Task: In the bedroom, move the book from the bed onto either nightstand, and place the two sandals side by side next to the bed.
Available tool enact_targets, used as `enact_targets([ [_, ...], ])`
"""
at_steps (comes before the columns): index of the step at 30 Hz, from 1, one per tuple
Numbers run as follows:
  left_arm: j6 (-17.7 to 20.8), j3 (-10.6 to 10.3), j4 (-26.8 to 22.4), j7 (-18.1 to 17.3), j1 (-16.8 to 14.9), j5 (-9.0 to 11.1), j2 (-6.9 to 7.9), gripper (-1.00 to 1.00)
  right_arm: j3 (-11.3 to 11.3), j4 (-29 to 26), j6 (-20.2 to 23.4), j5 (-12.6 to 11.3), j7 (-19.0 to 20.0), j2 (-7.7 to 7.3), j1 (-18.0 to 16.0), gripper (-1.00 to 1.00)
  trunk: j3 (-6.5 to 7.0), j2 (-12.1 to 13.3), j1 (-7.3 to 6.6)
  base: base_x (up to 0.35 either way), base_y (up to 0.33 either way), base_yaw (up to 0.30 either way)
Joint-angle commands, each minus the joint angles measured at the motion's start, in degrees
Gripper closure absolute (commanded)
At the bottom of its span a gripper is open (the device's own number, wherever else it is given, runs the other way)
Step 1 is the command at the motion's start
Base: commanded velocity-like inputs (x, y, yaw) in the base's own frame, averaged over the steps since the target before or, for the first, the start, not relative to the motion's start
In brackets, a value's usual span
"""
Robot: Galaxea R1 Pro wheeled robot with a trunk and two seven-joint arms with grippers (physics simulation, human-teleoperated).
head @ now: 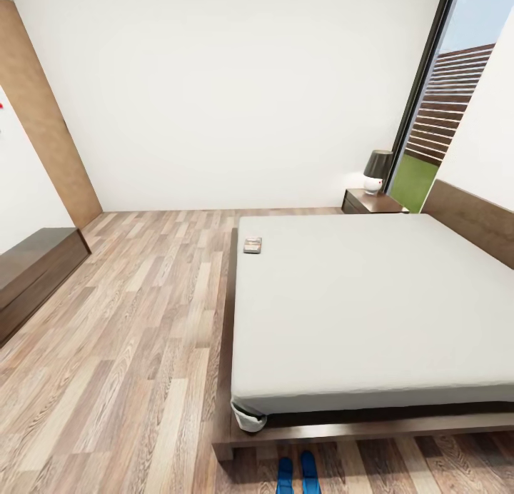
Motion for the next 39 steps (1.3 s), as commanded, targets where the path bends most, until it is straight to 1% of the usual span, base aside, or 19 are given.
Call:
enact_targets([
  [1,0.0,-0.5,-0.1,0.3,0.0,0.4,0.02,-1.0,-1.4,0.0,-0.1,0.4,-0.2,-0.04,-0.1,-1.0,-0.08,-0.1,0.01,0.0,0.0,0.0],
  [4,0.0,-0.5,-0.1,0.3,0.0,0.4,0.01,-1.0,-3.8,0.0,-0.1,0.5,0.0,-0.02,-0.1,-1.0,-0.08,-0.1,0.01,0.0,0.0,0.0],
  [5,0.0,-0.5,-0.1,0.3,0.0,0.4,0.01,-1.0,-3.8,0.0,-0.1,0.5,0.0,-0.02,-0.1,-1.0,-0.08,-0.1,0.01,0.0,0.0,0.0],
  [8,0.0,-0.5,-0.1,0.3,0.0,0.4,0.01,-1.0,-4.8,0.0,0.0,0.5,0.2,0.1,-0.1,-1.0,-0.08,-0.1,0.01,0.0,0.0,0.0],
  [15,0.0,-0.5,-0.1,0.3,0.0,0.4,0.0,-1.0,-5.2,0.0,0.1,0.6,0.4,-0.11,-0.1,-1.0,-0.08,-0.1,0.01,0.0,0.0,0.0],
  [24,0.0,-0.5,-0.1,0.3,0.0,0.4,0.02,-1.0,-5.9,0.1,-0.1,0.5,0.7,-0.38,-0.1,-1.0,1.54,3.5,-1.96,0.0,0.0,0.0],
  [27,0.0,-0.5,-0.1,0.3,0.0,0.4,0.02,-1.0,-6.5,0.1,-0.1,0.4,0.8,-0.63,-0.1,-1.0,1.54,3.5,-1.96,0.0,0.0,0.0],
  [34,0.0,-0.5,-0.1,0.3,0.0,0.4,0.02,-1.0,-11.6,0.1,0.4,0.4,1.0,-2.12,-0.1,-1.0,1.54,3.5,-1.96,0.0,0.0,0.0],
  [35,0.0,-0.5,-0.1,0.3,0.0,0.4,0.02,-1.0,-12.1,0.1,0.5,0.4,1.0,-2.26,-0.1,-1.0,1.54,3.5,-1.96,0.0,0.0,0.0],
  [36,0.0,-0.5,-0.1,0.3,0.0,0.4,0.02,-1.0,-12.1,0.1,0.5,0.4,1.0,-2.26,-0.1,-1.0,1.54,3.5,-1.96,0.0,0.0,0.0],
  [39,0.0,-0.5,-0.1,0.3,0.0,0.4,0.02,-1.0,-13.7,0.1,0.2,0.4,1.1,-2.57,-0.1,-1.0,1.54,3.5,-1.96,0.0,0.0,0.0],
])
